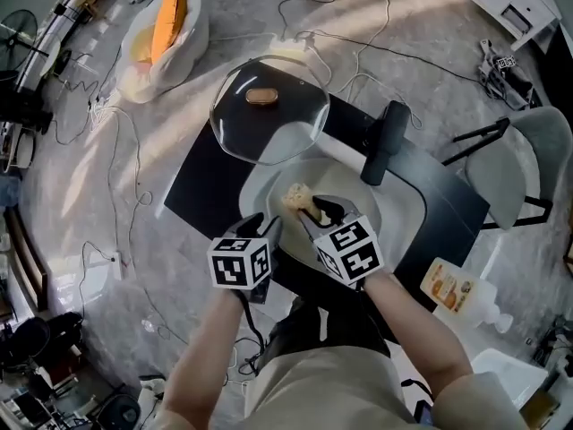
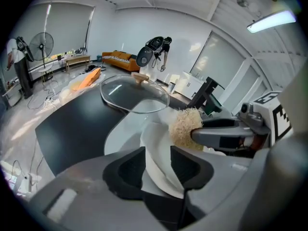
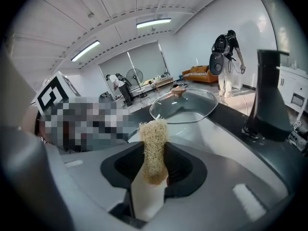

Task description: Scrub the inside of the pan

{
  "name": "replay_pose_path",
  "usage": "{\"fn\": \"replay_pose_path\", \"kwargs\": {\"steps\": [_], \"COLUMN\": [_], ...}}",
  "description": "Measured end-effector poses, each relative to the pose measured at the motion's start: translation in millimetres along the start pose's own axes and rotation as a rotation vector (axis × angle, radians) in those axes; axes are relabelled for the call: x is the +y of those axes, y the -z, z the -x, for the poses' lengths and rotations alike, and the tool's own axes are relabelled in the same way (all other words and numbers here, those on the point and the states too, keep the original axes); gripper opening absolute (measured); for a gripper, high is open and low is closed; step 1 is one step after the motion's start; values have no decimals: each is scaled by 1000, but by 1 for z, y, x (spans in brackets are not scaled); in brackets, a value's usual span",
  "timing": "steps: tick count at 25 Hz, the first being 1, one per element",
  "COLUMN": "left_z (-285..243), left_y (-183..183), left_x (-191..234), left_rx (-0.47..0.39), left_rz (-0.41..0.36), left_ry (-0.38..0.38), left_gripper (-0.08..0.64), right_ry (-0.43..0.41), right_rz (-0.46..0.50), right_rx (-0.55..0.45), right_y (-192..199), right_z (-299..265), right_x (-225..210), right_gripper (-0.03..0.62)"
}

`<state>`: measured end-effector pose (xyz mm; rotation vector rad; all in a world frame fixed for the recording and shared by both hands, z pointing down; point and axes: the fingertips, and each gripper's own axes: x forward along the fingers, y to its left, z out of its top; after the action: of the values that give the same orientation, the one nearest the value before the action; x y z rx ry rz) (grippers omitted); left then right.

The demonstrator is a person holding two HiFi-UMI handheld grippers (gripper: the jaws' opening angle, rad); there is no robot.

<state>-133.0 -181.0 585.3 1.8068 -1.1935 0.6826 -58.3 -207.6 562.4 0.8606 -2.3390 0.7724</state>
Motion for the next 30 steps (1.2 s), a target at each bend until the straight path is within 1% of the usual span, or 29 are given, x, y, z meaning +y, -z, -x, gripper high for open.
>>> {"fn": "replay_pose_path", "kwargs": {"steps": [6, 8, 10, 12, 15, 17, 20, 26, 30], "left_z": [-20, -23, -23, -23, -22, -22, -22, -20, -21], "left_y": [21, 24, 25, 25, 25, 24, 25, 25, 26], "left_x": [4, 5, 6, 5, 6, 5, 4, 5, 5], "left_rx": [53, 61, 56, 45, 35, 42, 46, 10, 11], "left_rz": [68, 77, 85, 92, 98, 95, 86, 102, 100], "left_ry": [7, 2, -2, 0, 6, 3, -3, 3, 4], "left_gripper": [170, 170, 164, 141, 140, 138, 135, 135, 135], "right_ry": [-92, -112, -124, -142, -165, -152, -106, -4, 110], "right_rz": [1, 6, 17, 30, 35, 45, 89, 162, 208], "right_rx": [60, 90, 114, 126, 132, 136, 139, 151, 168], "right_y": [25, 36, 45, 51, 56, 59, 63, 64, 70], "right_z": [-32, -41, -48, -53, -64, -73, -84, -112, -124], "right_x": [10, 12, 13, 16, 19, 15, 6, -27, -69], "right_gripper": [135, 135, 135, 135, 135, 135, 133, 130, 129]}}
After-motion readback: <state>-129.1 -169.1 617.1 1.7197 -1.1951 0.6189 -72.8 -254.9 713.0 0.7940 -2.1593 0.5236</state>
